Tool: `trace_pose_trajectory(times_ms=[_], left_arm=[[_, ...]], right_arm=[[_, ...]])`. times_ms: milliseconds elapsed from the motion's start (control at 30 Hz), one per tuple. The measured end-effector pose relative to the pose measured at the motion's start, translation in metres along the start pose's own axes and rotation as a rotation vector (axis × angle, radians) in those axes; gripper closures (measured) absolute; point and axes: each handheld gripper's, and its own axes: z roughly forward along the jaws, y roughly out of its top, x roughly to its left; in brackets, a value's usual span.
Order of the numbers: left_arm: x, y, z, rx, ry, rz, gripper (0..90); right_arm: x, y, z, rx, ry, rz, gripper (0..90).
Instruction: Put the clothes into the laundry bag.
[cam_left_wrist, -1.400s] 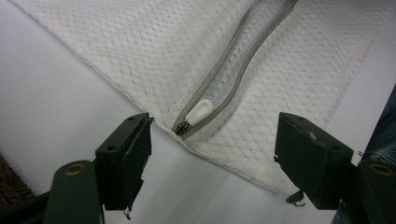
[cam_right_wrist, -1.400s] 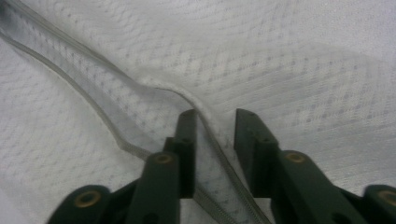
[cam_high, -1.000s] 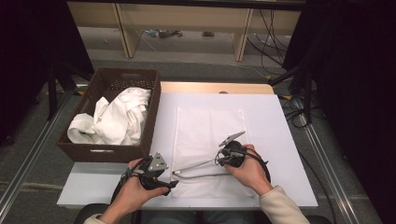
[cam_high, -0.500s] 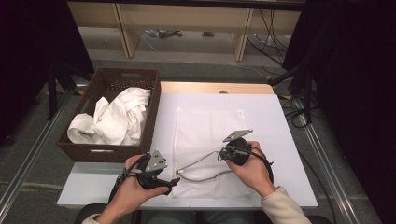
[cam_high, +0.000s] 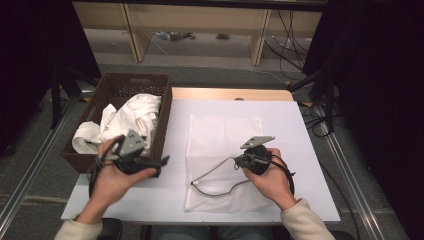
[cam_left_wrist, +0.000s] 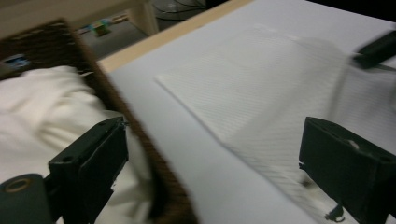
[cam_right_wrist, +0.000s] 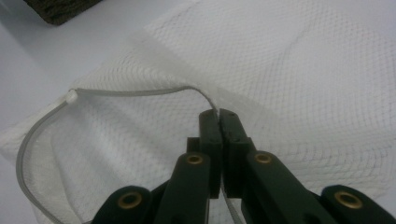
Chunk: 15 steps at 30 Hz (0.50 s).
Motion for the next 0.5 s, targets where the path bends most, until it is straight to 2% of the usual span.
trace_pose_trajectory(times_ms=[33,133,200,267,333,400,433,500], left_arm=[[0.011,0.003,0.002,0.004,0.024,-0.022,5.0],[0.041,0.016,0.008,0.062,0.103,-0.022,2.2],[0.057,0.024,0.015,0.070,0.139,-0.045,1.0],[0.074,0.030,0.021,0.113,0.152,-0.039,0.3],[0.088,0.033,0.032,0.144,0.167,-0.058,0.0],[0.099,0.032,0.044,0.171,0.179,-0.083,0.0],[0.104,0.031,0.050,0.187,0.187,-0.095,0.0],[0.112,0.027,0.063,0.217,0.192,-0.102,0.0]], right_arm=[[-0.001,0.001,-0.002,0.011,0.008,-0.011,89.9],[0.000,0.002,-0.002,0.013,0.009,-0.006,89.9],[0.001,0.002,-0.003,0.022,0.011,0.018,89.9],[0.001,0.002,-0.003,0.017,0.007,0.025,89.9],[0.001,0.002,-0.004,0.018,0.010,0.022,89.9],[0.002,0.002,-0.005,0.022,0.015,0.046,89.9],[0.001,0.002,-0.004,0.017,0.013,0.032,89.9],[0.002,0.002,-0.003,0.010,0.011,0.039,89.9]])
